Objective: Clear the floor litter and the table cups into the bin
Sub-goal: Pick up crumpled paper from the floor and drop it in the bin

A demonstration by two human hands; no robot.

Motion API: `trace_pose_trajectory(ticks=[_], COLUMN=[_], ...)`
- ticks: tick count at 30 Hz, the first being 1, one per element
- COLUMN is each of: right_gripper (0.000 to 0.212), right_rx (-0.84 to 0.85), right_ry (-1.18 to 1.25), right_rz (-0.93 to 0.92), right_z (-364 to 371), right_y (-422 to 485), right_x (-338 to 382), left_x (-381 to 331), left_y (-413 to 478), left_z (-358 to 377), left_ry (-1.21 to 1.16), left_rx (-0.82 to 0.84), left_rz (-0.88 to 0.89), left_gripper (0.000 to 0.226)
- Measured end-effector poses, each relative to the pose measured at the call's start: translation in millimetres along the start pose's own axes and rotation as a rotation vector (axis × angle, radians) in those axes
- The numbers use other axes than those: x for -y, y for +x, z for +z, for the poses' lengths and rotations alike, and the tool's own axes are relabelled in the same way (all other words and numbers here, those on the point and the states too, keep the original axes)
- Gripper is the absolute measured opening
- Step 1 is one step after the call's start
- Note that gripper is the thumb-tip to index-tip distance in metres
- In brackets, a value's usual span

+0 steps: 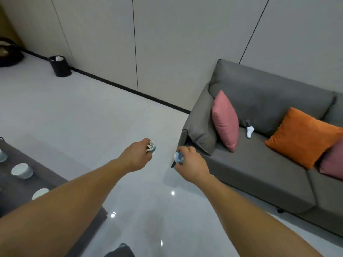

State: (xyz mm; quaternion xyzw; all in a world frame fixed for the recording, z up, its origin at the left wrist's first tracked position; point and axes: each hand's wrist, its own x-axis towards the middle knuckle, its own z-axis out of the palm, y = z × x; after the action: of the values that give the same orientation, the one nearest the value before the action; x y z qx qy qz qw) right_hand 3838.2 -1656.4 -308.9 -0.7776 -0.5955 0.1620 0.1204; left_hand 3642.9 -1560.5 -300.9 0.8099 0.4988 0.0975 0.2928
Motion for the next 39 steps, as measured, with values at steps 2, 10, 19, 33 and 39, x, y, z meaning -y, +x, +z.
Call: trace_pose_trajectory(ticks=[2, 10, 19, 33, 39], right_gripper=[0.053, 0.051, 0.052, 0.054, 0.054], right_rx=[0.003, 0.037, 0.099, 0.144, 0.197], right_ry=[-0.010, -0.050, -0.032, -0.038, -0.068], right_rz=[-0.080, -0.195, -0.265, -0.545, -0.629], right_z=[-2.2, 10.6, 25.3, 19.5, 44.9], right_y=[43.0, 208.0, 375.6, 705.4, 809.3], right_x=[16.4, 94.5, 173.5, 292.2, 363.5], left_x=[16.9, 108.4, 193.3, 287.2, 360.4], left_y=[27.4, 136.2, 262.2, 486.2, 554.6], left_z=[-17.3, -101.1, -194.4, -319.3, -365.0], left_ry=[-0.020, -0.058, -0.062, -0.061, -0.061], left_rx=[-0.050, -0.112, -0.172, -0.385, -0.410], left_rz=[-0.039, -0.173, -0.231, -0.434, -0.517], left_gripper=[0.008, 0.015, 0.013, 0.014, 0.010])
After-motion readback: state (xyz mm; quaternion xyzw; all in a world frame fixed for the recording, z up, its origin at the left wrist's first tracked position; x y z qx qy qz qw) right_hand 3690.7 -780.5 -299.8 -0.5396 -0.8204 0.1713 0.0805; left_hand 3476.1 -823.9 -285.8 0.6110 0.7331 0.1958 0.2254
